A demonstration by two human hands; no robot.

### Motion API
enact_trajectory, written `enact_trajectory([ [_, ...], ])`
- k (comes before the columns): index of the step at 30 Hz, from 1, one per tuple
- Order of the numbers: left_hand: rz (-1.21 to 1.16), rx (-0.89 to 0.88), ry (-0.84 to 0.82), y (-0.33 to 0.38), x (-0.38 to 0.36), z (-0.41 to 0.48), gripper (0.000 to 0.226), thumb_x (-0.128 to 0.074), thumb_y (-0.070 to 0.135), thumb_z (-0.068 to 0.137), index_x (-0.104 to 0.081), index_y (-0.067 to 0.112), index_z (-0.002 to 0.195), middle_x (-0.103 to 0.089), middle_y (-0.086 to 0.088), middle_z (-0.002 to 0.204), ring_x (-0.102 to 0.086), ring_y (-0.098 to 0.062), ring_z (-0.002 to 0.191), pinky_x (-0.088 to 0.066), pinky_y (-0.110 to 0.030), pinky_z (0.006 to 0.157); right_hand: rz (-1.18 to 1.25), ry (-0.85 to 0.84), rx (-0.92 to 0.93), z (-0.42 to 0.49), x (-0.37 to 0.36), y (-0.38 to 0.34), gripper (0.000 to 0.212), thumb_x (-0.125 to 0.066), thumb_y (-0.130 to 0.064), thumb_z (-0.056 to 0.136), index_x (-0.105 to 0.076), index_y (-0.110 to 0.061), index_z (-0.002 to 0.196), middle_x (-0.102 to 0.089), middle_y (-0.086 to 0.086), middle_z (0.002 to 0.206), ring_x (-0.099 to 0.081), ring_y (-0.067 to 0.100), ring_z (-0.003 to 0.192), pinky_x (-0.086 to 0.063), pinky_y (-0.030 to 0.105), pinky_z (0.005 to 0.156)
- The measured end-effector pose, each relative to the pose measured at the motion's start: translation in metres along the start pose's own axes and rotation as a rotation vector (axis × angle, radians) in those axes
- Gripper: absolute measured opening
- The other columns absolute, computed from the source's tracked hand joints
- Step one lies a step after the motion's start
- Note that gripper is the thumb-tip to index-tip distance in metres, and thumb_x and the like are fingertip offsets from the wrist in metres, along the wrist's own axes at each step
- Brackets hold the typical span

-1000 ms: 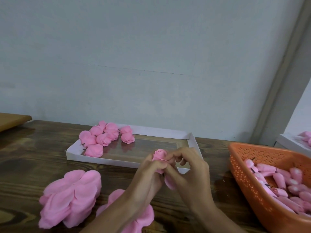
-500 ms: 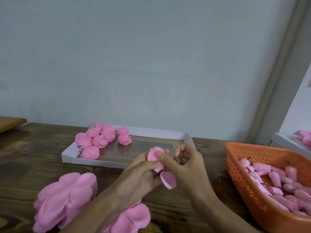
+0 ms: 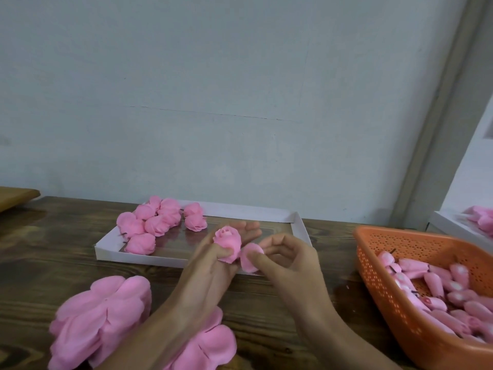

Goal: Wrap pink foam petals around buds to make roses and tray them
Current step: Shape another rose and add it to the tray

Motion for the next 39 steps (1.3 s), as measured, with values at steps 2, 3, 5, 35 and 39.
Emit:
enact_trajectory([
  [2,0.012,0.029,0.049,-0.004,0.002,0.0,0.038,-0.042,0.004,0.102,-0.08,0.005,0.105,-0.077,-0.017,0.103,-0.069,-0.04,0.102,-0.062,-0.033,0.075,-0.049,0.033,0.097,-0.002,0.0,-0.003,0.01,-0.084,-0.006,0.086,-0.074,-0.006,0.084,-0.078,0.003,0.08,-0.076,0.015,0.076,-0.06,0.024,0.069],
  [3,0.02,0.028,0.046,-0.004,0.002,-0.001,0.04,-0.04,0.002,0.102,-0.08,0.005,0.107,-0.077,-0.016,0.104,-0.069,-0.04,0.102,-0.061,-0.033,0.077,-0.059,0.038,0.134,-0.003,-0.001,-0.004,0.009,-0.084,-0.006,0.087,-0.075,-0.008,0.083,-0.078,0.002,0.08,-0.076,0.015,0.077,-0.06,0.024,0.07],
  [5,0.032,-0.018,-0.024,0.001,-0.003,-0.008,0.035,-0.047,0.005,0.096,-0.072,0.002,0.121,-0.07,-0.021,0.128,-0.066,-0.04,0.121,-0.056,-0.045,0.099,-0.064,0.031,0.187,-0.005,-0.003,-0.005,0.011,-0.083,-0.007,0.087,-0.075,-0.011,0.082,-0.079,0.0,0.081,-0.076,0.016,0.079,-0.06,0.026,0.071],
  [35,0.31,-0.107,0.006,0.006,-0.006,-0.022,0.033,-0.058,0.038,0.101,-0.066,0.007,0.11,-0.07,-0.011,0.124,-0.062,-0.025,0.127,-0.057,-0.036,0.096,0.09,-0.02,0.237,-0.006,-0.006,0.002,0.021,-0.064,-0.009,0.102,-0.081,-0.016,0.093,-0.079,0.006,0.098,-0.076,0.024,0.098,-0.065,0.041,0.084],
  [39,0.267,-0.064,0.021,0.006,-0.011,-0.025,0.03,-0.056,0.042,0.098,-0.074,0.026,0.115,-0.071,0.0,0.105,-0.061,-0.02,0.093,-0.046,-0.031,0.078,-0.02,-0.04,0.277,-0.006,-0.006,0.004,0.026,-0.073,-0.001,0.094,-0.083,-0.025,0.094,-0.08,-0.001,0.089,-0.075,0.022,0.073,-0.061,0.027,0.068],
])
Point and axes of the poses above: each hand's wrist, its own z-axis towards the middle knuckle, its own x-axis out of the back of the hand, y = z × x, the point moved 4 cm from there along z, towards the middle knuckle
